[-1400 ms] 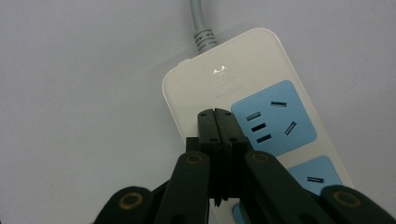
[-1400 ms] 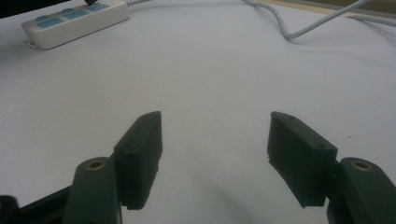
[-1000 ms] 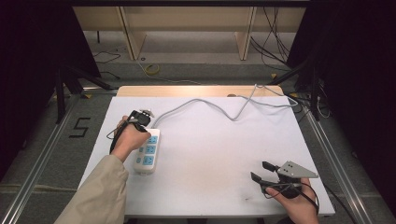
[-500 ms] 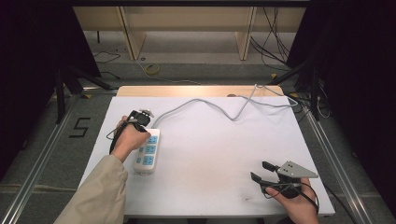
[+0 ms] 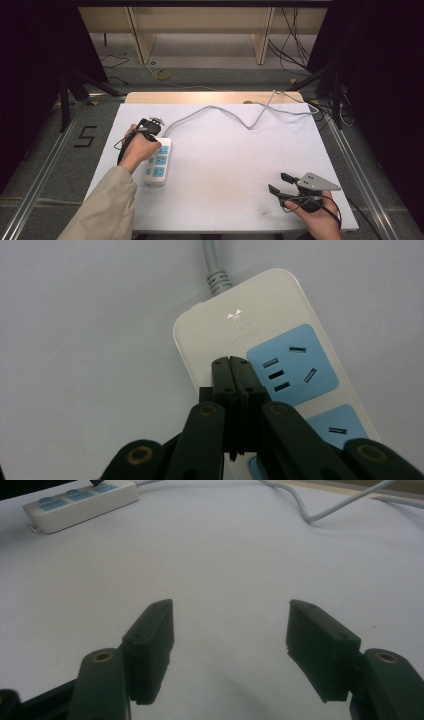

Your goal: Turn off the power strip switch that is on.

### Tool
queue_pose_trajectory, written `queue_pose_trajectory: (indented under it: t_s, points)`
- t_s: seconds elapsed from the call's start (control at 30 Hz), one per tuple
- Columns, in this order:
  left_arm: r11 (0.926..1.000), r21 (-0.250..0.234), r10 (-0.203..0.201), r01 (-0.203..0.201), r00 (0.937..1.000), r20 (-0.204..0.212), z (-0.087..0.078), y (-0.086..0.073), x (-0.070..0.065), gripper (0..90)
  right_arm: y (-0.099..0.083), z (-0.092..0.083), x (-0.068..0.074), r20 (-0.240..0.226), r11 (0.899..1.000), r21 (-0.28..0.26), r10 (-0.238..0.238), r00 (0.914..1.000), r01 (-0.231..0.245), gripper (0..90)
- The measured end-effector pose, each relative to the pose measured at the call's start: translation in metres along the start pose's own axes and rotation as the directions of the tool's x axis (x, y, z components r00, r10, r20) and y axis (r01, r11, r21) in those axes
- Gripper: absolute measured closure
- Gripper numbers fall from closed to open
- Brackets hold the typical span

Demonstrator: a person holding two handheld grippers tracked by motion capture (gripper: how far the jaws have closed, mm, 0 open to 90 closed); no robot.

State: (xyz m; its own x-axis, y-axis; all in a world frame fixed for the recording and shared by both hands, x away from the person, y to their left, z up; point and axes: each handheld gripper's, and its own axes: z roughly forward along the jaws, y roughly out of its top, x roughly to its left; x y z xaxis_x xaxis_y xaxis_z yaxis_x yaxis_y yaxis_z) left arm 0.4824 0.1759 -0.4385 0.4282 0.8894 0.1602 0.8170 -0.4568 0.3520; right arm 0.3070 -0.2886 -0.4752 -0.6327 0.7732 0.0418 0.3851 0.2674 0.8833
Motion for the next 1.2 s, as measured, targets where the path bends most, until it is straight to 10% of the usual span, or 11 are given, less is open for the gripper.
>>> queue_pose_trajectory:
  t_s: [0.83,1.2]
  points:
    - [0.9974,-0.071,-0.017,0.017,0.9998,0.009,-0.008,-0.003,0.004,89.7,0.000,0.000,0.000,0.000,1.000,-0.001,0.001,1.0000,-0.001,36.8]
    - [0.9788,-0.204,-0.011,0.017,0.9994,0.033,-0.018,-0.009,0.000,89.4,0.000,0.000,0.000,0.000,1.000,-0.002,0.002,1.0000,-0.002,36.8]
